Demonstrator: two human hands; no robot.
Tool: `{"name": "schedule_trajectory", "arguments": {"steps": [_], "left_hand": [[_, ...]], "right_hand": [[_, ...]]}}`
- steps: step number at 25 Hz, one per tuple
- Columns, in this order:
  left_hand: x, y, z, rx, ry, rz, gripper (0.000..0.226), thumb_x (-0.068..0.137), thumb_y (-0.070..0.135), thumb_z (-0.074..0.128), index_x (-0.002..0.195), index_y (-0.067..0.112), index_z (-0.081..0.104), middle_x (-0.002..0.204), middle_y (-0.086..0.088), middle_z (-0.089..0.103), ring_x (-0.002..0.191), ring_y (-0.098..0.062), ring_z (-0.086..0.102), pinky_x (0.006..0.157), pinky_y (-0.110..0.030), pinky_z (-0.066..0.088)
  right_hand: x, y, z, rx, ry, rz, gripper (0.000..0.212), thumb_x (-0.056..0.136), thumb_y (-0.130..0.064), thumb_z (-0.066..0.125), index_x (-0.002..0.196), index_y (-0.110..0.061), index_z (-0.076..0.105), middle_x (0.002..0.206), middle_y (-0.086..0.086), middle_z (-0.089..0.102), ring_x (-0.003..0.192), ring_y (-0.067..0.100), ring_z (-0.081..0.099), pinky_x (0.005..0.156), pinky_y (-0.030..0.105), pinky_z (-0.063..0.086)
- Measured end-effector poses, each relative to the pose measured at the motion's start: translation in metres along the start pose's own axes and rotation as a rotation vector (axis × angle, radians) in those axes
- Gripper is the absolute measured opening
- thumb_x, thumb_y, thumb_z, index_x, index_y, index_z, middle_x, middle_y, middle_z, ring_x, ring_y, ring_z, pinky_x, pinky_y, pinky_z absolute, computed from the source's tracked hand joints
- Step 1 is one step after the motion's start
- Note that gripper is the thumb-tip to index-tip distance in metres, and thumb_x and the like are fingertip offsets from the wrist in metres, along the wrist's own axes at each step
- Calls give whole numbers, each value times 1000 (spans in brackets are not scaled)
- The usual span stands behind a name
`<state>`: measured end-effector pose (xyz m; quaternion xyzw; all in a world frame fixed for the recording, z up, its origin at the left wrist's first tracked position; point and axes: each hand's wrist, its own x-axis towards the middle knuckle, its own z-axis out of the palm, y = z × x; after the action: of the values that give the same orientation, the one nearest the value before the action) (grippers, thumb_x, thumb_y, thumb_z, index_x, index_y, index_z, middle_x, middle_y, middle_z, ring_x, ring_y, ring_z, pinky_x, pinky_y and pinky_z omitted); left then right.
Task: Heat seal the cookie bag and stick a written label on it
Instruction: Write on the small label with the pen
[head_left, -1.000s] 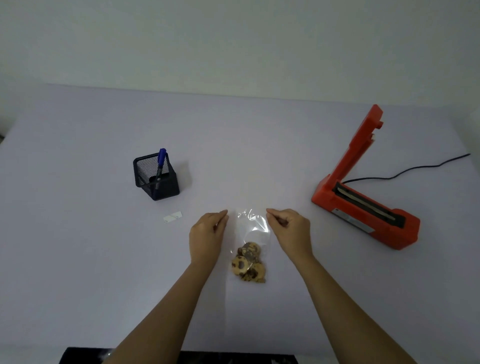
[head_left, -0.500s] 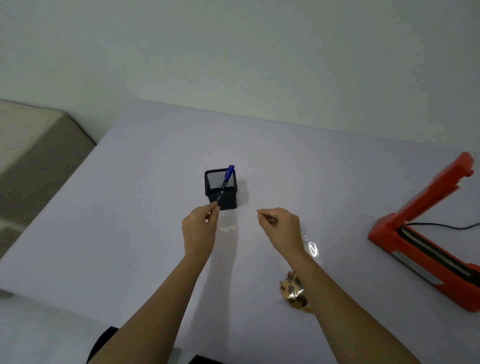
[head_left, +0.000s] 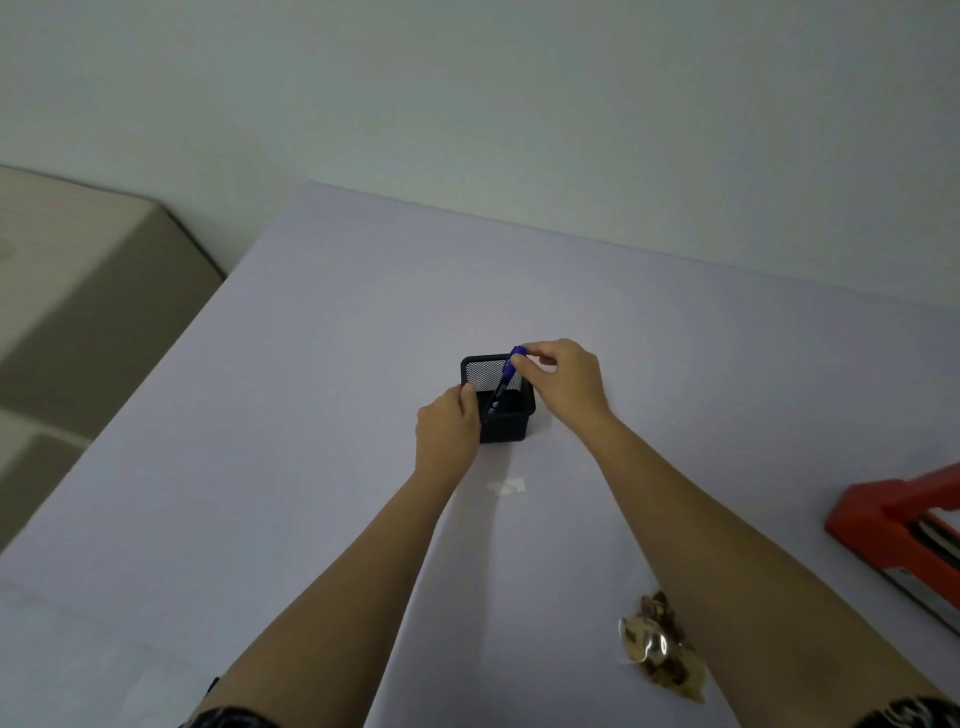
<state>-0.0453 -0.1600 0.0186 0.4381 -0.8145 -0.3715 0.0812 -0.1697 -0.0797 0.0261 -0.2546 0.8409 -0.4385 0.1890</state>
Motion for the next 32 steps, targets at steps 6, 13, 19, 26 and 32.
{"name": "schedule_trajectory", "arguments": {"steps": [6, 13, 19, 26, 32], "left_hand": [[2, -5, 1, -58, -31, 2, 37, 100, 26, 29, 89, 2, 55, 85, -13, 62, 76, -27, 55, 52, -27, 39], [-11, 24, -47, -76, -49, 412, 47, 90, 44, 46, 112, 4, 58, 84, -1, 58, 77, -22, 56, 78, -39, 49], [-41, 41, -45, -124, -32, 452, 20, 92, 23, 56, 97, 8, 68, 78, -10, 69, 73, -25, 62, 68, -33, 50], [-79, 56, -27, -66, 7, 597, 24, 92, 22, 55, 88, 4, 69, 66, -10, 66, 57, -23, 58, 57, -37, 49], [-99, 57, -20, -253, -146, 285, 26, 93, 19, 51, 83, 3, 69, 67, -7, 64, 58, -15, 60, 60, -26, 50]], "right_hand": [[-5, -27, -13, 184, 86, -26, 21, 83, -31, 66, 99, -19, 71, 95, -7, 70, 87, -1, 62, 80, 10, 45], [-7, -59, -73, 383, 199, 5, 7, 84, -30, 65, 85, -25, 70, 79, -10, 68, 74, -1, 61, 73, 15, 46], [-39, -63, -84, 447, 223, 118, 21, 90, -40, 54, 90, -22, 64, 85, -4, 68, 69, 8, 60, 67, 23, 50], [-84, -54, -52, 257, 154, 230, 39, 90, -33, 47, 58, -14, 58, 54, 0, 59, 46, 11, 50, 49, 23, 42], [-90, -52, -51, 230, 117, 323, 34, 87, -21, 42, 57, -11, 52, 55, 2, 53, 47, 11, 46, 47, 22, 36]]}}
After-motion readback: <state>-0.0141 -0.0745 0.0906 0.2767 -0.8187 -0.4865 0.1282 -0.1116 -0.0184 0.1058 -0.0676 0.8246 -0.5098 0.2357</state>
